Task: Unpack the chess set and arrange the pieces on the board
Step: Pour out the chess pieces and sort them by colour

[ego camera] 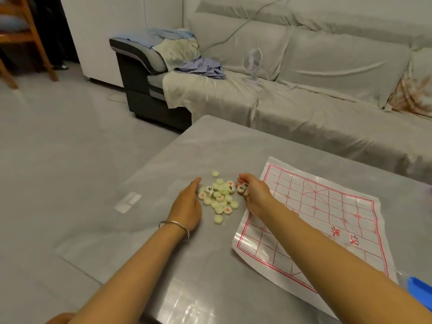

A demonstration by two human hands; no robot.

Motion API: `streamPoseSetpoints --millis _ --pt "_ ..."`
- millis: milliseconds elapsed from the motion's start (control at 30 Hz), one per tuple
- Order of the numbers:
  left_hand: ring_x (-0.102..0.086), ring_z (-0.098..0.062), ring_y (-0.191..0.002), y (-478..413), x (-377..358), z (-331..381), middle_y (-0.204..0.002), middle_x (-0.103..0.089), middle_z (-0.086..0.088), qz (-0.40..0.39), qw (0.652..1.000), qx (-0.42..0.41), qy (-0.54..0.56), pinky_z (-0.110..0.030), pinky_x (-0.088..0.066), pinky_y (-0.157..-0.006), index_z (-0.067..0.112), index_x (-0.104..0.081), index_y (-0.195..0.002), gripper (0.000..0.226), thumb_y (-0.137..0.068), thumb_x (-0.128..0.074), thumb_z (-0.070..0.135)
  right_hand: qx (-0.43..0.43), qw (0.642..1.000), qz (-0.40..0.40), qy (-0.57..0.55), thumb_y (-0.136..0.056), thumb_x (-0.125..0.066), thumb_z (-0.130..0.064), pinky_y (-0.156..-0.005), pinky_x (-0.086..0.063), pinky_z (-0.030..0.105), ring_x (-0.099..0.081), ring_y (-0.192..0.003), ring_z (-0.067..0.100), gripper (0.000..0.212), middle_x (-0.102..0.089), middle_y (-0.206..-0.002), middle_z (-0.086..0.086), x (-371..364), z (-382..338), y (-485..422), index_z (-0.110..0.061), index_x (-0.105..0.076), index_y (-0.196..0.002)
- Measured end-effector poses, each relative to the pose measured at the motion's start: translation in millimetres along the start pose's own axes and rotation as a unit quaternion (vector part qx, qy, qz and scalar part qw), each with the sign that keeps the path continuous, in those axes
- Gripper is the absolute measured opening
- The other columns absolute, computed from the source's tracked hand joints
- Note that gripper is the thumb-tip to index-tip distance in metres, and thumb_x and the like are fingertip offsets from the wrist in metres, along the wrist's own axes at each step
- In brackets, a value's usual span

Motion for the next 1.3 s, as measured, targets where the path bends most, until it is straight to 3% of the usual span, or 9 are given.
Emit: streamPoseSetpoints --millis 100,200,267,400,567,800,1000,1167,1300 --pt "-0.024 -0.019 -0.140 -1.2 -8.2 2.6 -0.150 -0.031 0.000 -0.040 0.999 -0.024 -0.023 -0.030 -0.017 -0.115 0.025 -0.022 -0.145 0.052 -0.096 -0.032 0.012 0.031 0.999 -0.011 0.026 -0.096 -0.044 -0.023 -0.083 -0.046 0.031 -0.055 -0.088 0.017 0.027 -0.061 -0.099 0.007 -7.5 1.3 -1.4 -0.006 -0.063 -0.104" --pt "-0.012 -0.012 -0.143 1.6 -13.2 11.3 -0.154 -0.018 0.004 -0.078 0.994 -0.059 -0.053 -0.023 -0.006 -0.114 0.024 -0.017 -0.147 0.050 -0.100 -0.030 0.033 0.032 0.995 -0.068 -0.064 -0.102 -0.026 -0.033 -0.104 -0.035 0.030 -0.047 -0.123 0.020 0.048 -0.048 -0.137 0.012 -14.8 3.4 1.8 0.000 -0.046 -0.133" --pt "-0.003 -0.012 -0.144 7.0 -17.7 16.3 -0.156 -0.009 0.005 -0.102 0.983 -0.083 -0.124 -0.028 -0.002 -0.116 0.026 -0.010 -0.148 0.056 -0.098 -0.027 0.043 0.022 0.991 -0.098 -0.091 -0.103 -0.021 -0.037 -0.109 -0.030 0.031 -0.038 -0.134 0.023 0.054 -0.040 -0.144 0.014 -15.7 4.1 5.6 0.001 -0.039 -0.137" --pt "0.006 -0.016 -0.144 14.2 -23.3 16.8 -0.157 0.002 0.004 -0.123 0.959 -0.098 -0.234 -0.033 0.004 -0.115 0.030 -0.001 -0.148 0.057 -0.097 -0.020 0.048 0.009 0.991 -0.125 -0.054 -0.101 -0.019 -0.042 -0.113 -0.026 0.033 -0.033 -0.137 0.024 0.059 -0.037 -0.147 0.013 -7.8 3.2 17.4 0.000 -0.036 -0.139" --pt "0.004 -0.017 -0.144 25.6 -16.7 30.4 -0.157 -0.002 0.004 -0.111 0.972 -0.081 -0.192 -0.035 0.002 -0.116 0.028 -0.004 -0.148 0.058 -0.097 -0.023 0.048 0.006 0.990 -0.136 -0.046 -0.101 -0.017 -0.044 -0.116 -0.019 0.034 -0.026 -0.141 0.022 0.061 -0.031 -0.151 0.010 24.4 -7.5 37.4 -0.002 -0.032 -0.142" --pt "-0.009 -0.013 -0.143 52.7 -38.9 116.4 -0.155 -0.017 0.006 -0.091 0.986 -0.124 -0.062 -0.031 -0.009 -0.116 0.026 -0.017 -0.146 0.056 -0.096 -0.030 0.046 0.032 0.983 -0.174 -0.045 -0.099 -0.015 -0.051 -0.113 -0.029 0.038 -0.040 -0.133 0.025 0.064 -0.045 -0.142 0.008 100.6 -39.4 82.3 -0.007 -0.041 -0.137" --pt "-0.008 -0.010 -0.143 107.8 -119.8 204.6 -0.155 -0.014 0.009 -0.172 0.961 -0.209 -0.063 -0.030 -0.009 -0.115 0.029 -0.016 -0.146 0.056 -0.095 -0.030 0.048 0.061 0.990 -0.125 0.002 -0.100 -0.026 -0.043 -0.103 -0.043 0.035 -0.058 -0.116 0.021 0.051 -0.061 -0.126 0.006 236.1 -41.7 131.8 -0.010 -0.053 -0.127" --pt "-0.009 -0.013 -0.144 162.0 -189.5 235.2 -0.155 -0.012 0.008 -0.279 0.916 -0.263 -0.120 -0.032 -0.011 -0.115 0.031 -0.014 -0.146 0.061 -0.093 -0.034 0.052 0.045 0.994 -0.085 0.059 -0.100 -0.035 -0.031 -0.092 -0.052 0.029 -0.063 -0.108 0.017 0.036 -0.068 -0.115 0.003 331.9 -9.3 177.1 -0.012 -0.060 -0.120" --pt "-0.001 -0.011 -0.144 184.3 -221.4 229.9 -0.156 -0.004 0.010 -0.350 0.873 -0.292 -0.175 -0.031 -0.003 -0.115 0.031 -0.007 -0.148 0.084 -0.082 -0.048 0.062 0.058 0.971 -0.070 0.222 -0.099 -0.038 -0.030 -0.096 -0.047 0.022 -0.060 -0.109 0.004 0.033 -0.066 -0.118 -0.006 361.1 21.7 195.9 -0.019 -0.062 -0.118"
Point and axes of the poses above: each hand's wrist, its own y-axis away from the middle knuckle, its own x-axis out of the back of the hand, z = x × y, the point moved 6 cm from there along -y, towards the middle knuckle
